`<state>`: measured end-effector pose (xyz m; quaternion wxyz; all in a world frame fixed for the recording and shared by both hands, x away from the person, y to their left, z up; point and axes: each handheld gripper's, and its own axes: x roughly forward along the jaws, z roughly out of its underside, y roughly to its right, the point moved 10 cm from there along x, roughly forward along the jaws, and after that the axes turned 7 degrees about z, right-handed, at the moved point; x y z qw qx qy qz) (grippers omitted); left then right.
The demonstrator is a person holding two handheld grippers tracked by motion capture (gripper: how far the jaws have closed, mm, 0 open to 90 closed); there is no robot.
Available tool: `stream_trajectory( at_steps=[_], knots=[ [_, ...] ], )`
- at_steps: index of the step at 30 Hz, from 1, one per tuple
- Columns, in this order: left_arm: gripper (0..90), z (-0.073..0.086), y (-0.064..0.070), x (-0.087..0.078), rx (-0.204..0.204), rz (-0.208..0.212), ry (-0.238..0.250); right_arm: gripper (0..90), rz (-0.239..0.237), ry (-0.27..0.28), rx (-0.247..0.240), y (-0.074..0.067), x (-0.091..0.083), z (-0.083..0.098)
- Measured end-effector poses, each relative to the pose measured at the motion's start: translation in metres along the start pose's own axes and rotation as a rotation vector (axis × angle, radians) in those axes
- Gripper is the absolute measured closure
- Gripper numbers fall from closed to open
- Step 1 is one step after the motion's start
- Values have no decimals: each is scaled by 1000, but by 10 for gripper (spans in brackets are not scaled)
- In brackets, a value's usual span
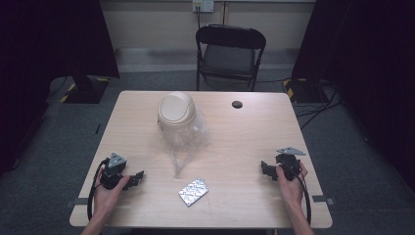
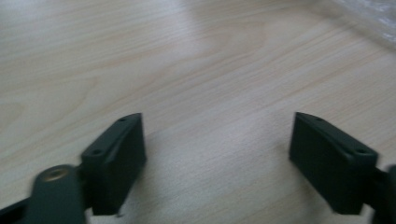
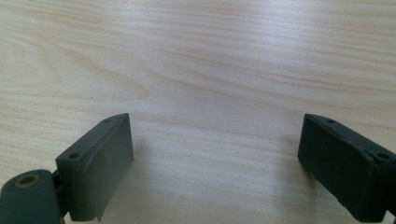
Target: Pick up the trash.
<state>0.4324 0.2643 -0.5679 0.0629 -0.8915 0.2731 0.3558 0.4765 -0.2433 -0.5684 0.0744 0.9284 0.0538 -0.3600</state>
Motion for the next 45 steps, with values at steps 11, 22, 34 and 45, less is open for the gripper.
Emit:
stream_trajectory(
  at_steps=[11, 22, 34, 45],
  knots=[
    [196, -32, 21, -14, 80, 45, 93, 94, 0, 0, 0, 0, 0, 0],
    [226, -66, 42, -11, 82, 169, 123, 94, 0, 0, 0, 0, 0, 0],
    [235, -99, 43, -12, 82, 204, 170, 94, 0, 0, 0, 0, 0, 0],
    [233, -153, 64, -2, 161, 276, 166, 94, 0, 0, 0, 0, 0, 0]
  ],
)
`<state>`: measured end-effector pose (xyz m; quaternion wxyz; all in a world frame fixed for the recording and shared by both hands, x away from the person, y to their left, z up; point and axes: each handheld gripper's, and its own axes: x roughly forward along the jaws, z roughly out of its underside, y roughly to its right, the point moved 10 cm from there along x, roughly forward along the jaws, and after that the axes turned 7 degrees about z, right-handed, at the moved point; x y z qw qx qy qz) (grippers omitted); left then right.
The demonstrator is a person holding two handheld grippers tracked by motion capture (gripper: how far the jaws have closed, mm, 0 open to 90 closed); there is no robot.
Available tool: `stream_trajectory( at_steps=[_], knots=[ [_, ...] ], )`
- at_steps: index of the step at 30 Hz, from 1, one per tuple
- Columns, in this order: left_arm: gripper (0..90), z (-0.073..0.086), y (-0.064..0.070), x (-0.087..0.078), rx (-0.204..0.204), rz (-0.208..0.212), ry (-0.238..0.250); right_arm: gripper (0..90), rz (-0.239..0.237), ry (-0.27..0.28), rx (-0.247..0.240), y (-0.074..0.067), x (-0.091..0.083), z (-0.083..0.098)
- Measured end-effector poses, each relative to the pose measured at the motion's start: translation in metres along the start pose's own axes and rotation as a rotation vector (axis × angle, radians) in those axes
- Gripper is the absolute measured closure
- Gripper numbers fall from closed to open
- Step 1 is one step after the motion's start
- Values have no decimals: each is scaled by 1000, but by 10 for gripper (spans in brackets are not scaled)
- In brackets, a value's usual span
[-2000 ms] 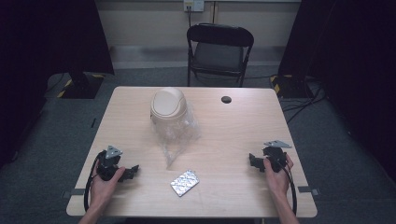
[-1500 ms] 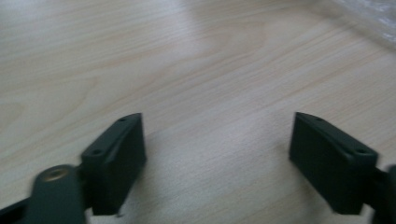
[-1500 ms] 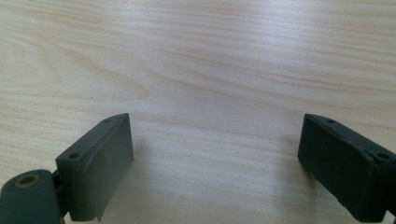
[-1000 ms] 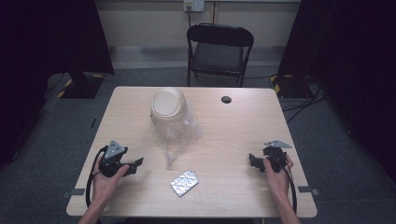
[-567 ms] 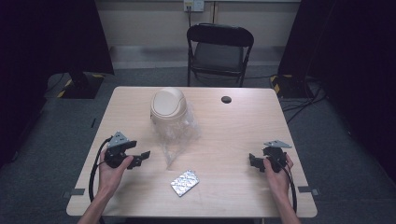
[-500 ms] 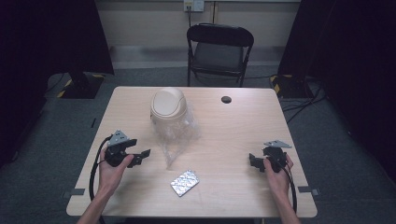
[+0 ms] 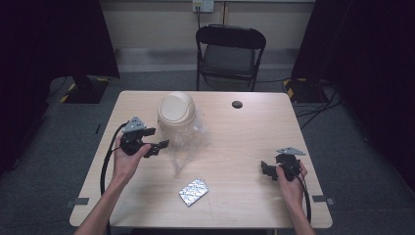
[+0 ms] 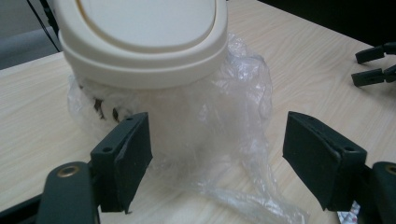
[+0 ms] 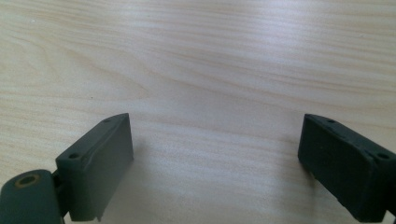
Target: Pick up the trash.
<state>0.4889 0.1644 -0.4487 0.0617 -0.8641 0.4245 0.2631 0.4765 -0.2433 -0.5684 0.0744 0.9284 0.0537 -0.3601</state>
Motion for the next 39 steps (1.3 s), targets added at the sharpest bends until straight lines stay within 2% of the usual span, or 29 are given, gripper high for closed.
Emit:
stream_trajectory(
  at_steps=[3, 5, 9, 10, 11, 15, 20, 21, 24, 26, 31, 33, 34, 36, 38, 39],
  knots=[
    [229, -5, 2, 8, 10, 19, -4, 94, 0, 0, 0, 0, 0, 0],
    [230, -12, 0, 11, 7, 20, 20, 94, 0, 0, 0, 0, 0, 0],
    [233, -25, -2, 14, 18, 26, 34, 94, 0, 0, 1, 0, 0, 0],
    [233, -36, -1, 14, 23, 48, 62, 94, 0, 0, 0, 0, 0, 0],
    [233, -41, -2, 15, 32, 41, 66, 94, 0, 0, 0, 0, 0, 0],
    [223, -50, -7, 24, 56, 32, 26, 94, 0, 0, 0, 0, 0, 0],
    [219, -55, -18, 34, 47, 31, 10, 94, 0, 1, -1, 0, 0, 0],
    [213, -56, -18, 37, 41, 45, 9, 94, 0, 0, 0, 0, 0, 0],
    [207, -56, -21, 44, 58, 35, -43, 94, 0, 0, 0, 0, 0, 0],
    [202, -59, -23, 46, 62, 21, -19, 94, -1, 1, -1, 0, 0, 0],
    [195, -52, -30, 58, 40, 21, -51, 94, -3, 1, -2, 0, 0, 0],
    [199, -51, -31, 60, 28, 23, -48, 94, -3, 1, -2, 0, 0, 0],
    [199, -53, -34, 61, 18, 25, -27, 94, -3, 1, -3, 0, 0, 0],
    [201, -52, -36, 65, 23, 20, -35, 94, -4, 1, -4, 0, 0, 0],
    [185, -52, -39, 68, 48, -11, -44, 94, -5, 1, -5, 0, 0, 0],
    [173, -53, -39, 69, 47, -10, -37, 94, -5, 1, -5, 0, 0, 0]
  ],
)
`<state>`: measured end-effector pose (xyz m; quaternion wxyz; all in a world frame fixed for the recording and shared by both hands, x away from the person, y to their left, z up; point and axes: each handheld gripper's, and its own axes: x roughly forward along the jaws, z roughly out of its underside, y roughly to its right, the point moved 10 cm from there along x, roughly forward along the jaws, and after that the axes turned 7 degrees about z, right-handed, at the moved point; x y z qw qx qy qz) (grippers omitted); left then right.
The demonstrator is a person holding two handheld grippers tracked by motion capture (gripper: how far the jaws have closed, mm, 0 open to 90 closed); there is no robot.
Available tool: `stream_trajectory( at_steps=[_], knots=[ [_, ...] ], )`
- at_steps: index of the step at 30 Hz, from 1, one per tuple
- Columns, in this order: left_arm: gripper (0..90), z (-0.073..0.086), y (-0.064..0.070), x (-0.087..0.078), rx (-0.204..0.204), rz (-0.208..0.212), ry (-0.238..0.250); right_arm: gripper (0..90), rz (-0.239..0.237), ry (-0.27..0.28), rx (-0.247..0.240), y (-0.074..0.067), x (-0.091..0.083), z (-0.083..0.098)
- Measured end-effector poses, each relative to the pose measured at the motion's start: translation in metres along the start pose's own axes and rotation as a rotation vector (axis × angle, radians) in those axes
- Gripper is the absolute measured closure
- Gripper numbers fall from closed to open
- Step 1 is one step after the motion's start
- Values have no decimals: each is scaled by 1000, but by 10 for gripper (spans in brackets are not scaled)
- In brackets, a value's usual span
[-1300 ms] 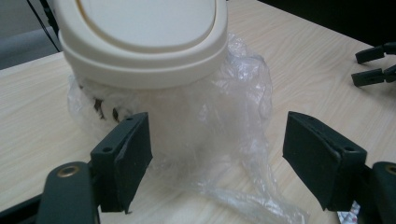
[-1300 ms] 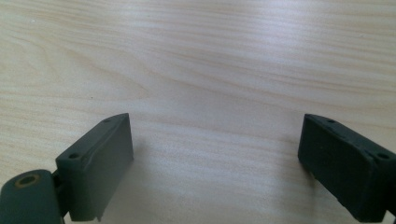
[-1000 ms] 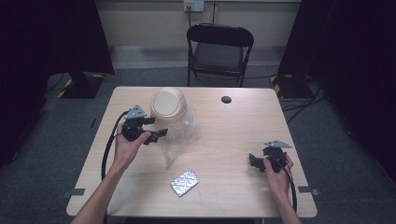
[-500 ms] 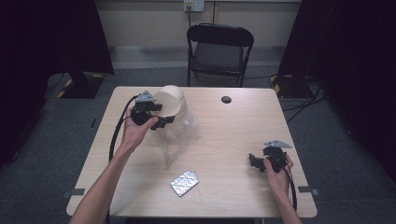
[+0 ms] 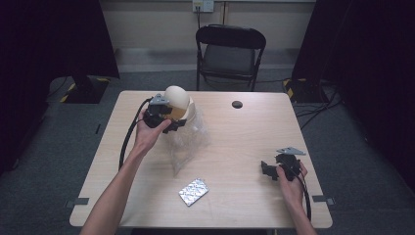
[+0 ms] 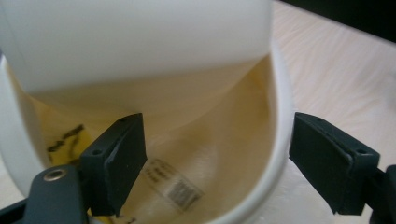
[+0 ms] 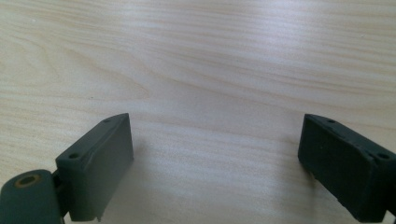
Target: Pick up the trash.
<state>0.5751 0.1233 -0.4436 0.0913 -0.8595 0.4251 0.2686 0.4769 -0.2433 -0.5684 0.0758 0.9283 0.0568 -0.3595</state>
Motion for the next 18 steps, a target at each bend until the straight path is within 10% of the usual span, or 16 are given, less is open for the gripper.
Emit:
stream_trajectory(
  at_steps=[18],
  knots=[
    [236, -1, 12, -25, 27, 11, 21, 94, -4, -1, -4, 0, 0, 0]
  ],
)
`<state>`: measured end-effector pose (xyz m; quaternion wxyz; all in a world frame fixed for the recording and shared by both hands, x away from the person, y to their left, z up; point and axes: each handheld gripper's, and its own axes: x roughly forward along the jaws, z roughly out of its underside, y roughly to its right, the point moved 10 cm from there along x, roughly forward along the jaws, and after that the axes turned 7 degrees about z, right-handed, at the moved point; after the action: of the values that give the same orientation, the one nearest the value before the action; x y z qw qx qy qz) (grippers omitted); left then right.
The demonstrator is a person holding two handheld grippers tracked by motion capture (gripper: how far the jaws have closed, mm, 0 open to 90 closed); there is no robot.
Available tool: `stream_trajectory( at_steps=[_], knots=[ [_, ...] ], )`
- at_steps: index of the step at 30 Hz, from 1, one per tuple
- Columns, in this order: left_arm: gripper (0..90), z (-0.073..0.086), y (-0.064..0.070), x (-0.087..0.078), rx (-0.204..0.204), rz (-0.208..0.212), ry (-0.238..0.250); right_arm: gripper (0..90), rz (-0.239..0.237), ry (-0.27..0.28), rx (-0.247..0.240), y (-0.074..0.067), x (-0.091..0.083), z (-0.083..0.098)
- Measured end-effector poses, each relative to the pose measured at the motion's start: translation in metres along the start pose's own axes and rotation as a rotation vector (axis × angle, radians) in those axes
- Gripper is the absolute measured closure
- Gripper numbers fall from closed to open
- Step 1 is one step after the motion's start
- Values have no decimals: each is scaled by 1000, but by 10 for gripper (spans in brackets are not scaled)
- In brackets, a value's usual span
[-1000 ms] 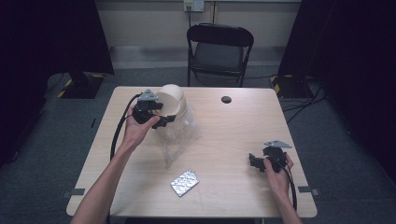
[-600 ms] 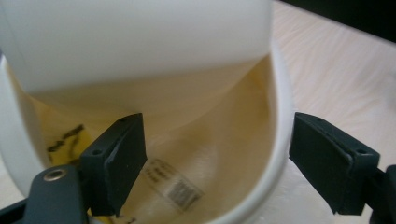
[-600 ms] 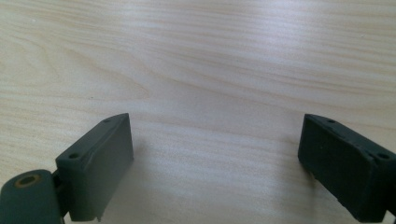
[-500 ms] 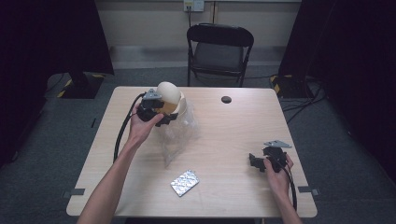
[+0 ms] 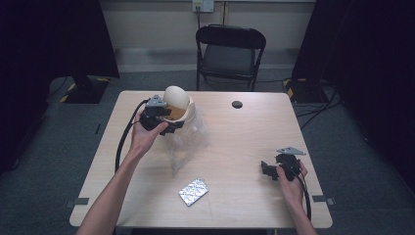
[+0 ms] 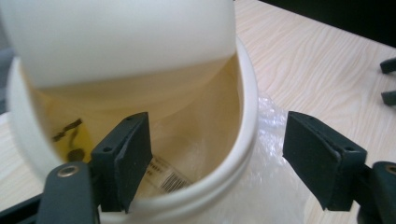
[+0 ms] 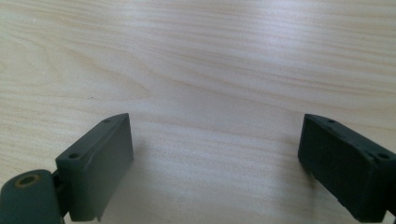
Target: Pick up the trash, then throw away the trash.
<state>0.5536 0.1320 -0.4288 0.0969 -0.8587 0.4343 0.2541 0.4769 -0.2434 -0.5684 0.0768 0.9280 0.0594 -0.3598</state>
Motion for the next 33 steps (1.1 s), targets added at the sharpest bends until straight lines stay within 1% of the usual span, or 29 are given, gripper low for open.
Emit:
stream_trajectory(
  at_steps=[1, 4, 5, 6, 8, 9, 10, 11, 14, 15, 17, 18, 19, 21, 22, 24, 25, 26, 27, 28, 29, 30, 31, 32, 33],
  knots=[
    [236, -1, 2, -5, -3, 2, 13, 94, 0, 0, 0, 0, 0, 0],
    [236, -2, 9, -15, 6, 10, 35, 94, 0, 0, 0, 0, 0, 0],
    [236, 0, 11, -18, 6, 9, 28, 94, 0, 0, 1, 0, 0, 0],
    [236, 2, 14, -20, 1, 21, 21, 94, 0, 0, 1, 0, 0, 0],
    [236, 4, 16, -22, -1, 24, 20, 94, 0, 0, 1, 0, 0, 0],
    [236, 7, 21, -27, -11, 33, 33, 94, 0, 0, 1, 0, 0, 0],
    [236, 7, 21, -27, -11, 33, 33, 94, 0, 0, 1, 0, 0, 0],
    [234, 12, 25, -33, -12, 30, 40, 94, 0, 0, 1, 0, 0, 0],
    [226, 19, 32, -39, -25, 42, 53, 95, 0, 0, 0, 0, 0, 0],
    [220, 22, 33, -41, -29, 39, 52, 95, 0, 0, 1, 0, 0, 0],
    [219, 28, 39, -42, -37, 49, 49, 94, 0, 0, 1, 0, 0, 0],
    [217, 28, 39, -42, -37, 49, 49, 94, 0, 0, 1, 0, 0, 0],
    [216, 34, 44, -42, -40, 60, 45, 94, 0, 0, 1, 0, 0, 0],
    [216, 39, 48, -43, -35, 55, 29, 94, 0, 0, 0, 0, 0, 0],
    [216, 41, 50, -44, -37, 60, 32, 94, 0, 0, 1, 0, 0, 0],
    [216, 43, 54, -48, -64, 63, 50, 94, 0, 0, 1, 0, 0, 0],
    [216, 45, 57, -49, -55, 70, 45, 94, 0, 0, 1, 0, 0, 0],
    [216, 48, 61, -49, -60, 78, 43, 94, 1, 1, 0, 0, 0, 0],
    [217, 51, 63, -48, -59, 74, 25, 94, 0, 2, 0, 0, 0, 0],
    [217, 51, 63, -48, -59, 74, 25, 94, 0, 2, 0, 0, 0, 0],
    [217, 56, 68, -47, -31, 62, 5, 94, 0, 2, -1, 0, 0, 0],
    [220, 58, 72, -46, -36, 67, 11, 94, 0, 2, -1, 0, 0, 0],
    [223, 61, 76, -45, -34, 80, 4, 94, 0, 1, 0, 0, 0, 0],
    [225, 61, 76, -45, -34, 80, 4, 94, 0, 1, 0, 0, 0, 0],
    [226, 67, 83, -43, -36, 87, 5, 94, 0, 2, -1, 0, 0, 0]
  ],
)
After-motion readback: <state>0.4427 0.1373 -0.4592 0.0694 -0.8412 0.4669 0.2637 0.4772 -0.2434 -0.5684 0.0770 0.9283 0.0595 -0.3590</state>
